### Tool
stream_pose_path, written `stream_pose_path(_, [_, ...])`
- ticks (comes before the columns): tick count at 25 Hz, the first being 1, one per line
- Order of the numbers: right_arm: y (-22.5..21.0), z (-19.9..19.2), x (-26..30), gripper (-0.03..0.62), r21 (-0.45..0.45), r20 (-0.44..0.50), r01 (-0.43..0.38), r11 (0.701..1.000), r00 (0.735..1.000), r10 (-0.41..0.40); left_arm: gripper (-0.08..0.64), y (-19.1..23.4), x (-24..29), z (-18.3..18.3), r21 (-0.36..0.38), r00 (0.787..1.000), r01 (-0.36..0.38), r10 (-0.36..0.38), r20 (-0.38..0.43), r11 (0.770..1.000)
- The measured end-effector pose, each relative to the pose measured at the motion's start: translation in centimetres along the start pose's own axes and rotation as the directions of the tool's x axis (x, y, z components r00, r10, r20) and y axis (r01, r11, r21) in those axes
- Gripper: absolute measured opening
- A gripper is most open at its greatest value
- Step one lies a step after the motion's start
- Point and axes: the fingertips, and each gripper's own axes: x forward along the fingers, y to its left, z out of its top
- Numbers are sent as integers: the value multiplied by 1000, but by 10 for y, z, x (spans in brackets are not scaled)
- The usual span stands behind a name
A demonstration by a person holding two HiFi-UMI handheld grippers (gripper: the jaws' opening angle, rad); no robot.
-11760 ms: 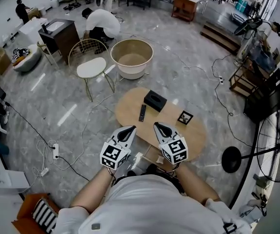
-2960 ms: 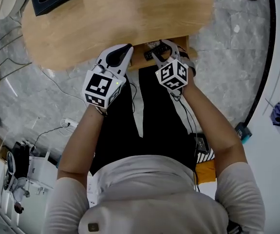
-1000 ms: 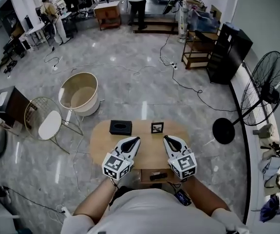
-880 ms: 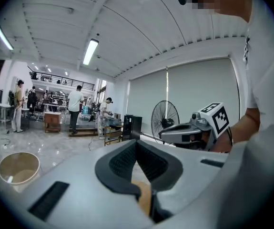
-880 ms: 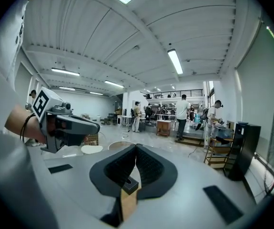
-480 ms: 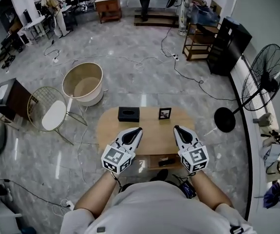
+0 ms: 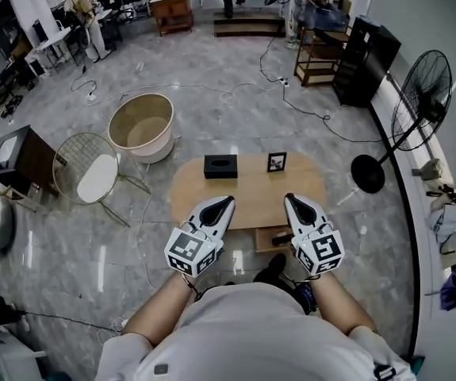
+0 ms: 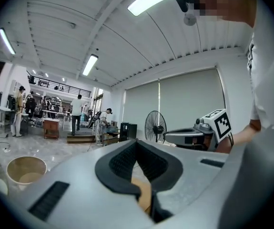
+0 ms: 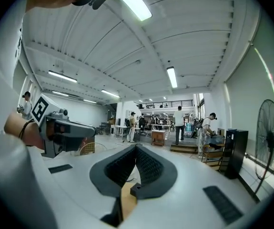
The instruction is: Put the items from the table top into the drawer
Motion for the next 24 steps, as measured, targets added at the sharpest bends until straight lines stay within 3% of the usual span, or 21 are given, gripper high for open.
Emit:
stream_pose_path(7, [40,12,-25,28,0,20,19,1000,1000,-19,9,-21,-38,3,6,1000,16,-16,18,1000])
stream_pose_path(24, [74,31,-50,28,-8,47,45,999,998,-44,9,-42,-73,22,20,996,30,-31,89,999])
